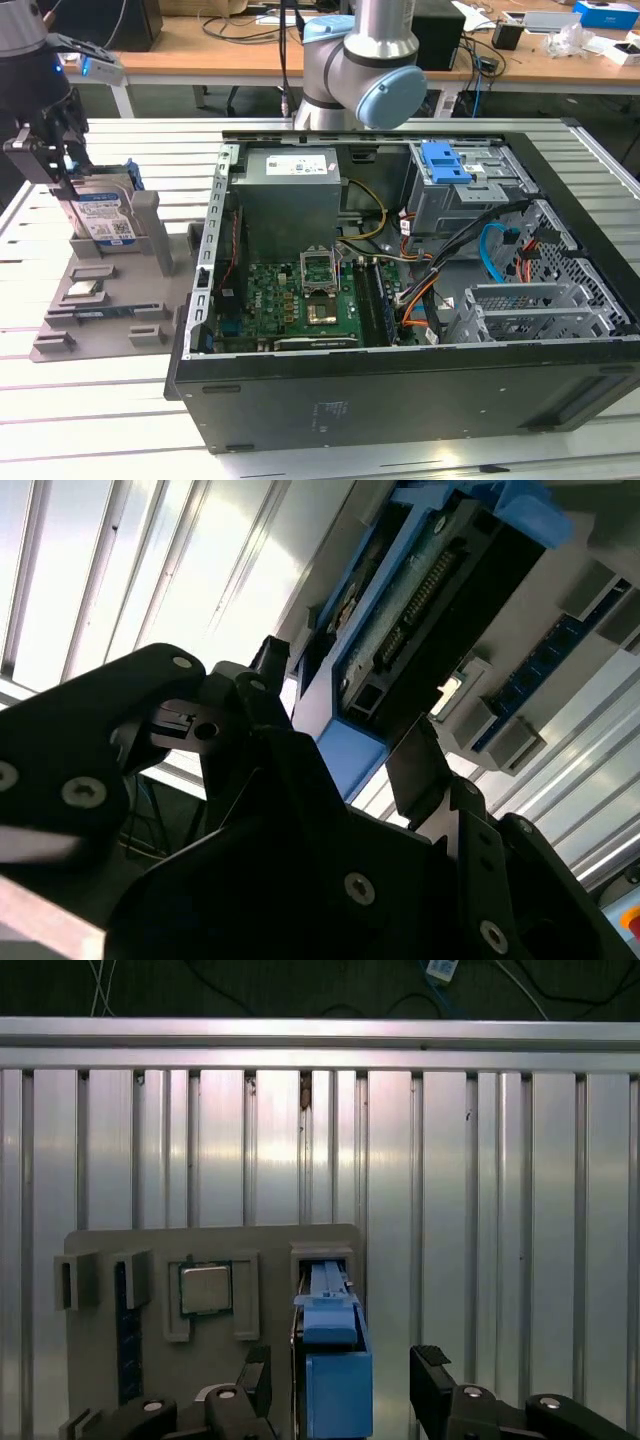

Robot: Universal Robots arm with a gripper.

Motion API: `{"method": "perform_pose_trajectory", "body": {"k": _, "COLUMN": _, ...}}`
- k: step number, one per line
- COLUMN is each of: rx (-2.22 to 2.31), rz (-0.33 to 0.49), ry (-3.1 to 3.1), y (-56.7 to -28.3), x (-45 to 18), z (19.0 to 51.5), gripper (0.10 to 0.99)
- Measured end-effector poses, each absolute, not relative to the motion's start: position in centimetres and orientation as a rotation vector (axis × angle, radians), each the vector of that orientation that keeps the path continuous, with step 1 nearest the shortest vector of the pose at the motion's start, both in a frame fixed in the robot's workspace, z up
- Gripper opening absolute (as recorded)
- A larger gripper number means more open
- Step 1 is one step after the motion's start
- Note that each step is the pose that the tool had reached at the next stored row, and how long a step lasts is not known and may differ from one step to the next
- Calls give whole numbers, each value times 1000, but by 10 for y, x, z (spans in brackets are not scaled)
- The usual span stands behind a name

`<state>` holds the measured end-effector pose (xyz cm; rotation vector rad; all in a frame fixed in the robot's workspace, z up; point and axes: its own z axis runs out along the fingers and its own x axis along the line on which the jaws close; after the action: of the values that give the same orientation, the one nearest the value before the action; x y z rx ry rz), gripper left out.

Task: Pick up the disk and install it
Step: 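Pick up the disk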

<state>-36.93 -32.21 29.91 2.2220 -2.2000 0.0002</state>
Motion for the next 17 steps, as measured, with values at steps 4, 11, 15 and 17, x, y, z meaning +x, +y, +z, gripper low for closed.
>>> {"method": "perform_pose_trajectory", "body": {"k": 4, "rx": 2222, "rz": 0, "ry": -2200, "y": -322, "x": -369, "z": 299, "gripper": 659}}
{"method": "perform_pose_trajectory", "body": {"k": 11, "rx": 2222, "rz": 0, "ry": -2200, "y": -322, "x": -369, "z": 299, "gripper": 580}}
{"method": "perform_pose_trajectory", "body": {"k": 15, "rx": 2222, "rz": 0, "ry": -2200, "y": -322, "x": -369, "z": 299, "gripper": 396}}
{"method": "perform_pose_trajectory", "body": {"k": 17, "rx": 2222, "rz": 0, "ry": -2200, "y": -322, "x": -369, "z": 299, "gripper": 369}}
